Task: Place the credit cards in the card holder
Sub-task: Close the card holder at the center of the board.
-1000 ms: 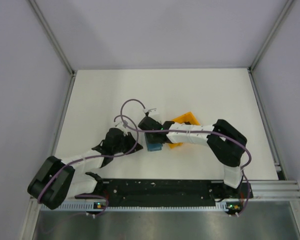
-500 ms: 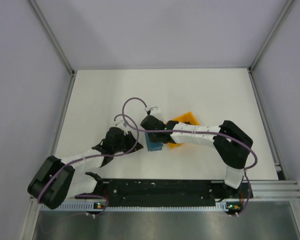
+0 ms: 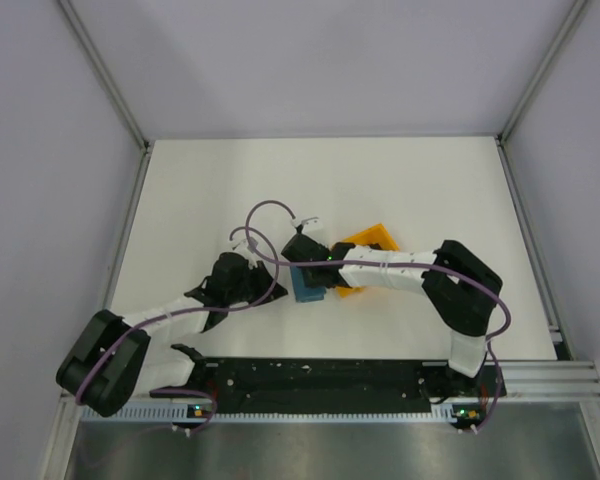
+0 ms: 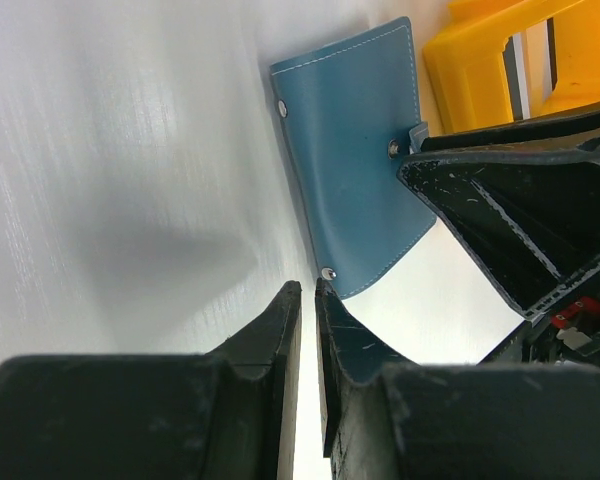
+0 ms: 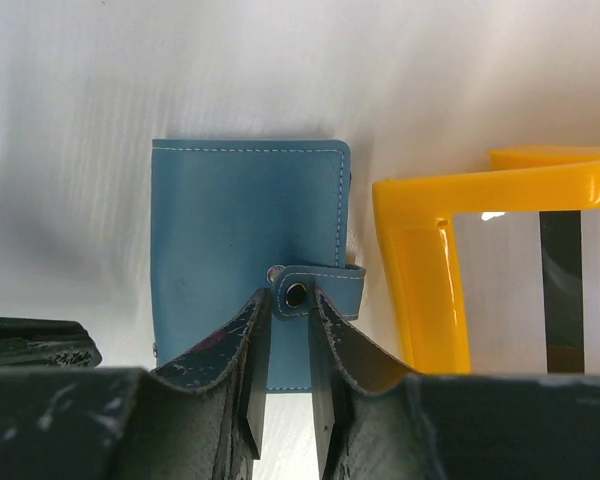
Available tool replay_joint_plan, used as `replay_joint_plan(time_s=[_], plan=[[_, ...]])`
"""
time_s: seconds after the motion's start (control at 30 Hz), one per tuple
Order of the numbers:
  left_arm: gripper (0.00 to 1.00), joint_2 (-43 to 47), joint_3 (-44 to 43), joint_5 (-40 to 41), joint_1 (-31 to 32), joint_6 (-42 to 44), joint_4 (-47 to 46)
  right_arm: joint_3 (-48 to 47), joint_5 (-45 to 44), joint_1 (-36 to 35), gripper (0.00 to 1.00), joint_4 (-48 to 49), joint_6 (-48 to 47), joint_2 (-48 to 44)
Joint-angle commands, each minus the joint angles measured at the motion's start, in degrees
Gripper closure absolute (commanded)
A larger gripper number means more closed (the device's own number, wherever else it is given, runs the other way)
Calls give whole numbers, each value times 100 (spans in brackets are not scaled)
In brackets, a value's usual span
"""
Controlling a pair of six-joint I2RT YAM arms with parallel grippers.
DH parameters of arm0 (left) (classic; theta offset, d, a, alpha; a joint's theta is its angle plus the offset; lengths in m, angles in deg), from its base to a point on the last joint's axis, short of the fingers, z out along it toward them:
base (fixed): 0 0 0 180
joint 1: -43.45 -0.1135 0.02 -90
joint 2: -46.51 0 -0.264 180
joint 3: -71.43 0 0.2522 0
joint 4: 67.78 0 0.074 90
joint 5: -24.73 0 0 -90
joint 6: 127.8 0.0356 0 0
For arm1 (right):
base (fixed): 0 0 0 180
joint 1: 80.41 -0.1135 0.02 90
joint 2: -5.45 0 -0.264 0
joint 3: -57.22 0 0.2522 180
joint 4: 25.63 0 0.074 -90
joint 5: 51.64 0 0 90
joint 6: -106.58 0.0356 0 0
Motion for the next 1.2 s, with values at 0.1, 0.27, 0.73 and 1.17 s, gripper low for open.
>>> replay_joint_plan(time_s=[0.1, 0.27, 0.73, 1.17], plan=[[85, -57, -190, -69, 8, 89, -132, -308, -238, 18, 82, -89, -34, 96], [85, -75, -182, -69, 17, 89, -141, -369, -369, 1, 82, -106, -69, 52], [84, -145, -295, -165, 17, 230, -194, -449, -212, 18, 100, -98, -192, 79], [85, -1111, -964, -482, 25, 397, -246, -370, 105, 159, 92, -89, -105, 79]])
